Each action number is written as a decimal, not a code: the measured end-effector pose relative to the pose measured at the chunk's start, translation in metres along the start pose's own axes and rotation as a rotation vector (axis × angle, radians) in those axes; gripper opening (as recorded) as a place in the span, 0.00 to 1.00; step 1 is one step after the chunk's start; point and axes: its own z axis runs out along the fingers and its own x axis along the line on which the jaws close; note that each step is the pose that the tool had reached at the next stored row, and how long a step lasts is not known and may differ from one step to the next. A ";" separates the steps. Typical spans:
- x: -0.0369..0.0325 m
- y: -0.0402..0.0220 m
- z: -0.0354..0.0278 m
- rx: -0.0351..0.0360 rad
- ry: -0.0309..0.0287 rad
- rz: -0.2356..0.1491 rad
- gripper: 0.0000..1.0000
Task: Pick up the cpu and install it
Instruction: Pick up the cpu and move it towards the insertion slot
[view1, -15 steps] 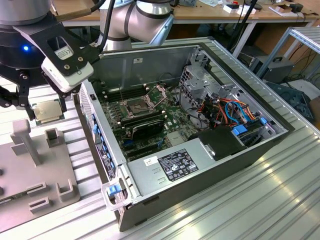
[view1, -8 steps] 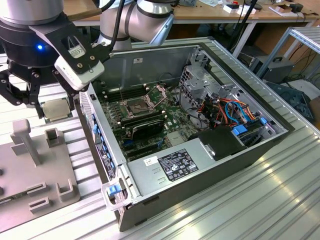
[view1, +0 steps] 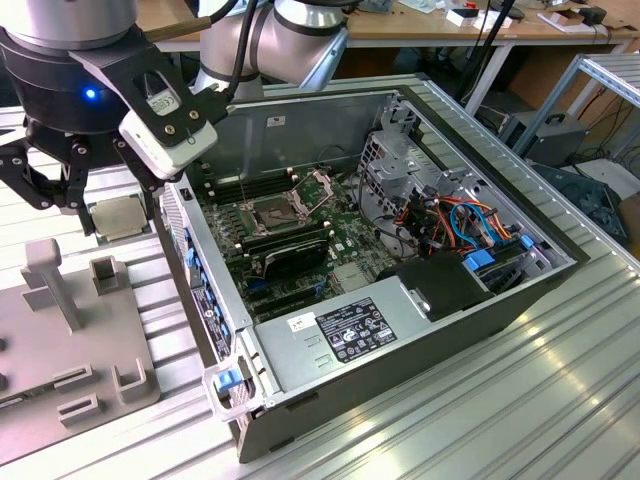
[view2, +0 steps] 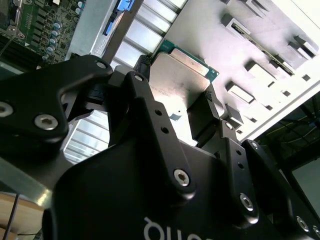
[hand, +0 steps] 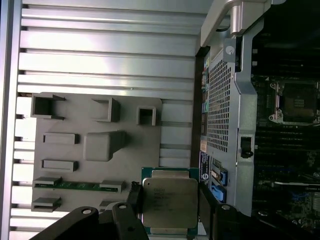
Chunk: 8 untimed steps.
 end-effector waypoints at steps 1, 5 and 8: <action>0.0000 0.0000 0.0000 0.0000 0.0000 0.000 0.55; -0.0002 0.0000 0.0000 -0.0001 0.0000 0.000 0.55; -0.0002 0.0000 0.0000 0.0000 -0.0001 0.000 0.55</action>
